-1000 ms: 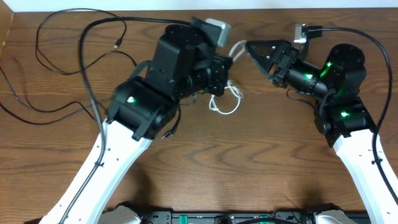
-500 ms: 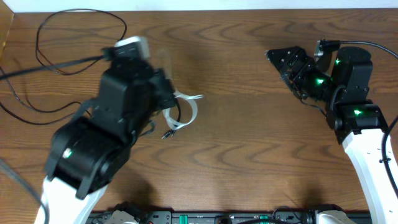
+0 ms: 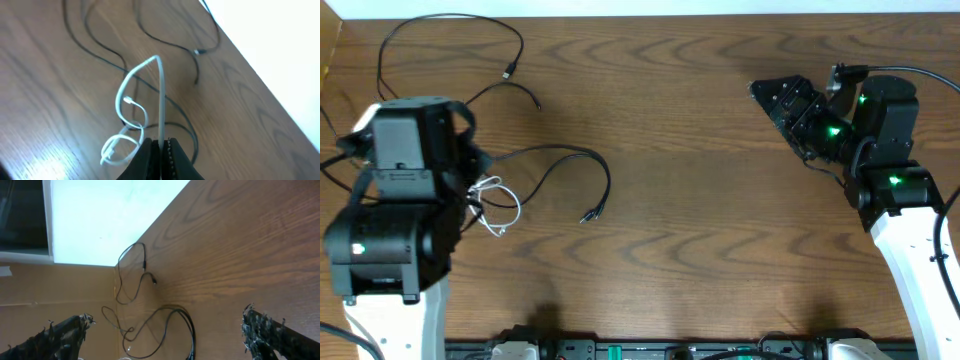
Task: Untangle cables
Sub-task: 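Carry the white cable with the left gripper to the left side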
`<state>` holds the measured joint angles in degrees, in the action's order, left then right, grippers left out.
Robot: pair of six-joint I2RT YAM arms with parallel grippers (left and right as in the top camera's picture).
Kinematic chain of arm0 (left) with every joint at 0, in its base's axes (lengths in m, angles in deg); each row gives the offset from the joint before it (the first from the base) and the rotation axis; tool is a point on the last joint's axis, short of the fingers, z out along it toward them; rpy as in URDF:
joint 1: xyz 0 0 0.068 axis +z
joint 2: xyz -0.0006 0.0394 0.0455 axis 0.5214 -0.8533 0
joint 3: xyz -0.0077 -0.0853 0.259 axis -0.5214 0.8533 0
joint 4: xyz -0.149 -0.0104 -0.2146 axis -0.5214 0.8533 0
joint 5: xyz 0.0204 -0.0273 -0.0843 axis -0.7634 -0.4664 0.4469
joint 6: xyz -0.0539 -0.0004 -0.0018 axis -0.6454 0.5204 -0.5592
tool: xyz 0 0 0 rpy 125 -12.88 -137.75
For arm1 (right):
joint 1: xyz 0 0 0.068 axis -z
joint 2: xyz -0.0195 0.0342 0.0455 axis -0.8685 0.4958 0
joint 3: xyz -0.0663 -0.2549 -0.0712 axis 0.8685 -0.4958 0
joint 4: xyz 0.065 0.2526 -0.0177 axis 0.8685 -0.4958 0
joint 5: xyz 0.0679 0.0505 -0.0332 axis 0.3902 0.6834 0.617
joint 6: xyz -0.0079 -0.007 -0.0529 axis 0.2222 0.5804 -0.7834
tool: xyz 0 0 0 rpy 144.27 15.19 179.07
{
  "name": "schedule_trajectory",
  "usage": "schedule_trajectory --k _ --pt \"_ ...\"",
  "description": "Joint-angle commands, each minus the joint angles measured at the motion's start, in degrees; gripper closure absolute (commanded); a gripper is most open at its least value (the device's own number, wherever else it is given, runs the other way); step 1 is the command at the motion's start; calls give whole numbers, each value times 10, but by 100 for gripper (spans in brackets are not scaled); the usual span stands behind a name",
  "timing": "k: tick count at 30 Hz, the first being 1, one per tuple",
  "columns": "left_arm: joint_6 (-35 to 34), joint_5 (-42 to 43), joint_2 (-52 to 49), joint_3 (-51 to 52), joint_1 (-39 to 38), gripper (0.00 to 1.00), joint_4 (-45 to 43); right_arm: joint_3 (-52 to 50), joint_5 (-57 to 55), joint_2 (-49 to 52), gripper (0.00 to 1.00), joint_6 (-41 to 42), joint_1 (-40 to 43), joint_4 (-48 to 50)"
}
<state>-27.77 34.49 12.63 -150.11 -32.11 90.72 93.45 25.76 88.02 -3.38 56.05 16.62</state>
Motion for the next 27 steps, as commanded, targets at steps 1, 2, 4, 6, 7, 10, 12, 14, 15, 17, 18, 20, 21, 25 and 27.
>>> schedule_trajectory --k 1,2,4,6,7,10,12,14,15,17,18,20,21,25,27 --pt "-10 16 -3 -3 52 93 2 2 -11 0 1 -11 2 -1" --pt "-10 24 -5 -3 62 93 2 2 -11 0 1 -11 2 -1" --pt "-10 36 -13 -2 85 93 4 2 -11 0 1 -11 2 -1" --pt "-10 35 -21 -1 106 93 8 2 -11 0 1 -11 2 -1" --pt "-10 36 -30 -1 123 93 11 2 -11 0 1 -11 2 -2" --pt "-10 44 -49 0 159 93 15 2 -11 0 1 -11 2 -16" --pt "-10 44 -65 0 181 93 14 2 -11 0 1 -18 2 -21" --pt "-10 44 -87 0 211 93 14 2 -11 0 1 -22 2 -21" --pt "-10 44 -96 0 223 93 14 2 -11 0 1 -22 2 -21" --pt "-10 44 -113 0 245 93 15 2 -12 0 1 -22 2 -21" --pt "-10 44 -123 0 258 93 15 2 -13 0 1 -22 2 -21" --pt "-10 44 -141 0 279 92 14 2 -14 0 1 -22 2 -20" --pt "-10 45 -153 0 293 93 14 2 -15 0 1 -22 2 -20" --pt "-10 44 -202 0 336 92 14 2 -35 0 1 -21 2 -20" --pt "-10 44 -223 0 354 92 12 2 -41 0 1 -21 2 -20"
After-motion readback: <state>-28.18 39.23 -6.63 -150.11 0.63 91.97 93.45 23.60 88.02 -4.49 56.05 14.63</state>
